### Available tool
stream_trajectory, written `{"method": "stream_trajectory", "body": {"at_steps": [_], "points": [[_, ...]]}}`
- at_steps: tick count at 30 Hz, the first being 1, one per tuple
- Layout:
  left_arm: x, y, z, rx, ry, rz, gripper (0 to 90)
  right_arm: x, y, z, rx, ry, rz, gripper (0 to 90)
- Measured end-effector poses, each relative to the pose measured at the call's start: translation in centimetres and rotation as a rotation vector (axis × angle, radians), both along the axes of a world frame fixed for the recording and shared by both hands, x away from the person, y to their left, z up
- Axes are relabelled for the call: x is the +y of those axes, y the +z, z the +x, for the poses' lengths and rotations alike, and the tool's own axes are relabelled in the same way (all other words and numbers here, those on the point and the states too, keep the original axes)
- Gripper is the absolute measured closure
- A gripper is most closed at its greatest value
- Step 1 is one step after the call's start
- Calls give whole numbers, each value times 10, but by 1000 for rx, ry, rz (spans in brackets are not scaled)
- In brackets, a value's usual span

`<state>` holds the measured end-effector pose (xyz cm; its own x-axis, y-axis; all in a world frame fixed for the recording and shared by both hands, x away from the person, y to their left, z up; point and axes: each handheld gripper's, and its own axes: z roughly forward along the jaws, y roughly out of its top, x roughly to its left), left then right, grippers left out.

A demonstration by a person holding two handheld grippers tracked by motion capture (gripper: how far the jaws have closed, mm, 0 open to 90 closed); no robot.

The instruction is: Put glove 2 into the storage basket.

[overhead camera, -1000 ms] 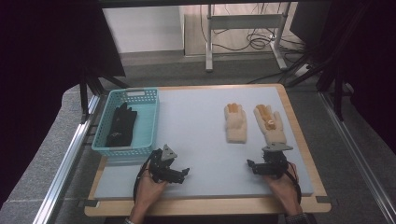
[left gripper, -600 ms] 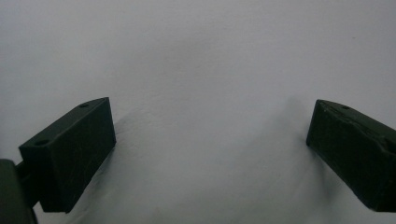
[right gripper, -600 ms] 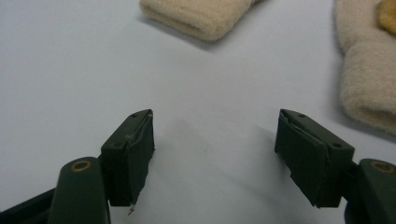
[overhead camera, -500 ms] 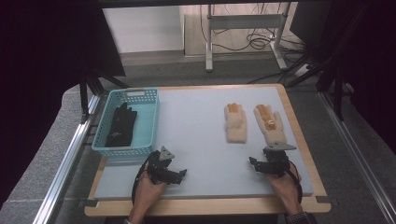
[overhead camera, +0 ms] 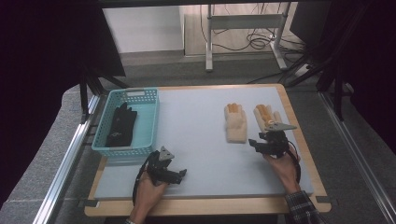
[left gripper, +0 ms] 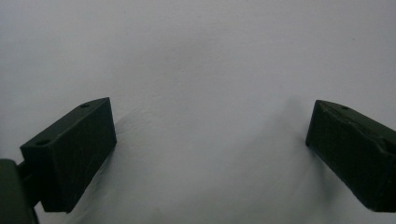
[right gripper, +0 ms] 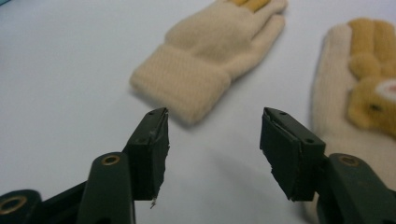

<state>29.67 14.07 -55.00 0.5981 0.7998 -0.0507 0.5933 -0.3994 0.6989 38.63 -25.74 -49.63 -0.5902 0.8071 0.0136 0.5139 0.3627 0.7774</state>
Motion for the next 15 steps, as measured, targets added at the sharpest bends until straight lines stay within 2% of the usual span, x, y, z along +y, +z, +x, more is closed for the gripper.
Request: {"method": "stream_trajectory", "body": {"at_steps": [6, 10, 15], "points": [[0, 0, 0, -1, 0, -1, 20, 12, 5, 22, -8, 27, -32, 429], [0, 0, 0, -1, 0, -2, 20, 31, 7, 43, -19, 56, -65, 376], [0, 0, 0, -2, 0, -2, 20, 45, 5, 68, -13, 69, -77, 310]]}}
